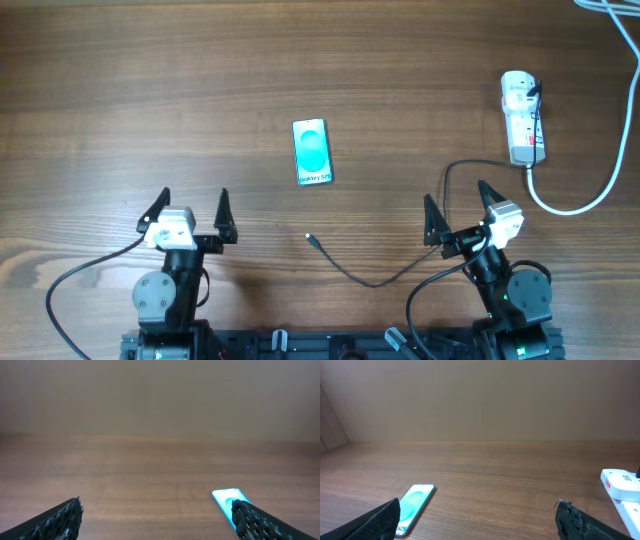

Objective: Plug charger to phone and switch on socket

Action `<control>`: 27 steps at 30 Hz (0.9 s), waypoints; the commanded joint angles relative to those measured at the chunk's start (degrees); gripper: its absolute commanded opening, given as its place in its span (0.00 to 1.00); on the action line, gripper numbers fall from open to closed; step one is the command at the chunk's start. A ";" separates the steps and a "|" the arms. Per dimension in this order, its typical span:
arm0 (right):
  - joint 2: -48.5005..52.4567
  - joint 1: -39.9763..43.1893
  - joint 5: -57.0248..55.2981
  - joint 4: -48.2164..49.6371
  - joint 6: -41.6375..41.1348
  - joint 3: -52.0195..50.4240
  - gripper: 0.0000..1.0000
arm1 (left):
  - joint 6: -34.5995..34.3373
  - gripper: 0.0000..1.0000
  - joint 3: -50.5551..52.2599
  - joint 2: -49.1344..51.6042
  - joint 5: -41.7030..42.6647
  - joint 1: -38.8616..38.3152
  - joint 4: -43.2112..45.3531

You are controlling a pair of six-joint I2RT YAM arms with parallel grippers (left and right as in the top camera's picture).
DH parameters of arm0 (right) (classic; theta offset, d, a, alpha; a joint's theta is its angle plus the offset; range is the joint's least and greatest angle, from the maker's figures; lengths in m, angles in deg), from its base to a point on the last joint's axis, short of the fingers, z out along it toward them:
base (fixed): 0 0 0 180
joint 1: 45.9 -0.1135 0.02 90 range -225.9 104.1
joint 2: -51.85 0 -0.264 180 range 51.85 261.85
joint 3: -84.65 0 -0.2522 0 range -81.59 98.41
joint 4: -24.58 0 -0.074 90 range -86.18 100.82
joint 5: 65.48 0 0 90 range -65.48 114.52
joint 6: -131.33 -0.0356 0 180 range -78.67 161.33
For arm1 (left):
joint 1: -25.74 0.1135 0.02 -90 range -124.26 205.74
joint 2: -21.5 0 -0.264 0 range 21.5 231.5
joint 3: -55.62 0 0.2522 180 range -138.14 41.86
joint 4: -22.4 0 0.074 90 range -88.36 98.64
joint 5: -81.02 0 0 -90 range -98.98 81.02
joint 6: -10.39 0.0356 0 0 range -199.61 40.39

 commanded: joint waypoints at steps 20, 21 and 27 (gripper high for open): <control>0.24 -0.24 -1.03 0.24 1.14 -0.07 1.00 | -2.67 1.00 -9.70 3.61 16.79 0.26 11.78; 0.24 -0.24 -1.03 0.24 1.14 -0.07 1.00 | -2.67 1.00 -12.55 5.55 16.76 0.26 8.59; 0.24 -0.24 -1.03 0.24 1.14 -0.07 1.00 | -2.36 1.00 -29.40 22.91 18.10 0.26 -7.98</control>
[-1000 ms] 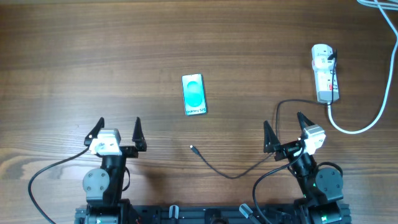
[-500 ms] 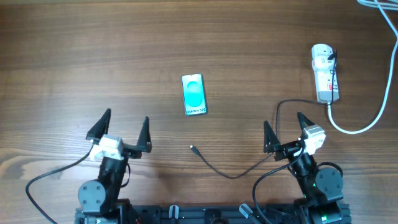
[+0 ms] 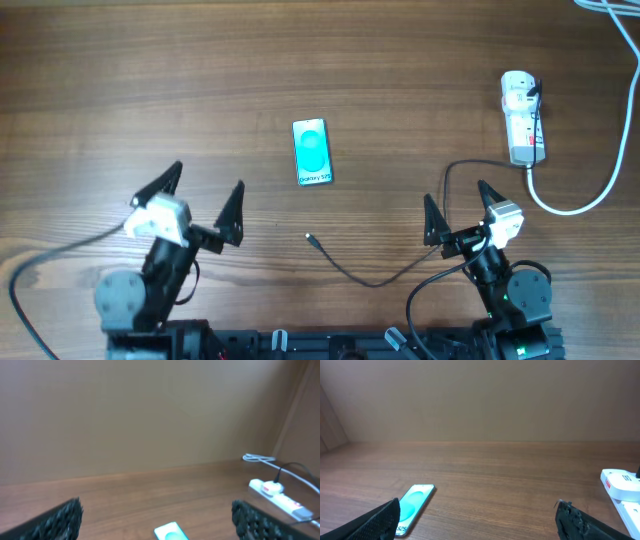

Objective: Plug charger to phone and switch on socket
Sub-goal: 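Move the left gripper forward over the blue phone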

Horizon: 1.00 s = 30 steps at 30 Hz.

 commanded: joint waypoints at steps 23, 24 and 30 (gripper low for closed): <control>0.22 -0.24 -1.03 0.20 1.16 -0.07 1.00 | 1.09 1.00 -38.23 40.02 9.33 0.26 -36.61; 0.22 -0.24 -1.03 0.20 1.11 -0.07 1.00 | -0.72 1.00 -38.53 40.83 11.43 0.26 -37.11; 0.22 -0.24 -1.03 0.20 1.14 -0.07 1.00 | -5.60 1.00 -39.47 41.81 14.99 0.26 -40.33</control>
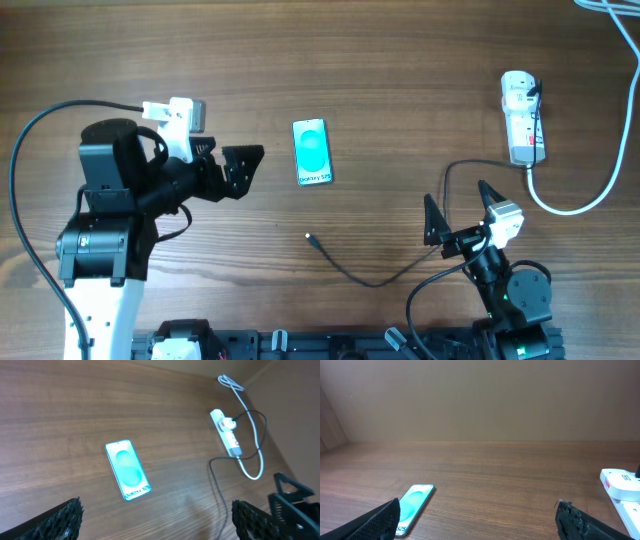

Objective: Plug charger to phone and switch on socket
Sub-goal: 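Move the left gripper forward over the blue phone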

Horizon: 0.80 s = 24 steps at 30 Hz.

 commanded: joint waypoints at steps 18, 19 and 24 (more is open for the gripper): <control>0.17 -0.24 -0.83 0.20 1.16 -0.04 1.00 | -14.75 1.00 -37.40 32.11 -19.43 -22.25 -35.26; 0.17 -0.24 -0.83 0.20 1.16 -0.04 1.00 | -16.50 1.00 -37.40 33.31 -19.85 -23.34 -35.28; 0.17 -0.24 -0.83 0.20 1.14 -0.04 1.00 | -28.98 1.00 -37.40 38.21 -26.27 -25.38 -35.54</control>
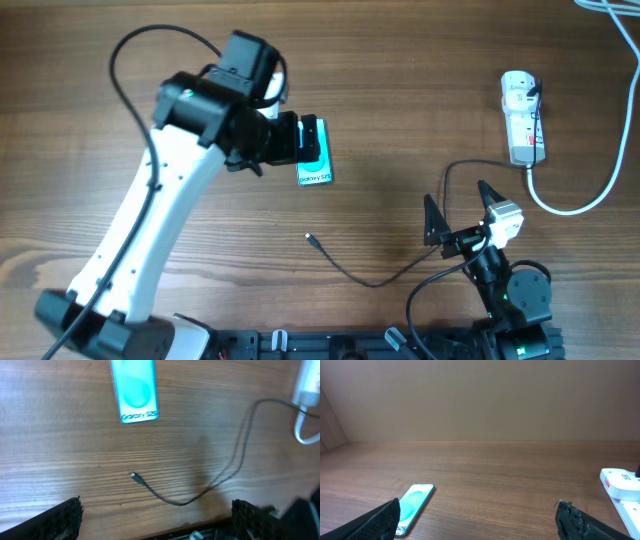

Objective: Plug charger to phone and switch on socket
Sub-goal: 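Move the left gripper forward over the blue phone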

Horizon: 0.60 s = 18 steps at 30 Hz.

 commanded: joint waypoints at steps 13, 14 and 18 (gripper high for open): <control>0.09 -0.24 -0.83 0.20 1.14 -0.04 1.00 | -14.67 1.00 -0.57 7.91 -4.17 -1.14 3.39; 0.09 -0.24 -0.83 0.20 1.16 -0.04 1.00 | -14.67 1.00 -0.57 9.18 -4.48 -1.51 3.93; 0.09 -0.24 -0.83 0.20 1.14 -0.04 1.00 | -14.67 1.00 -0.57 13.81 -7.04 -3.04 4.20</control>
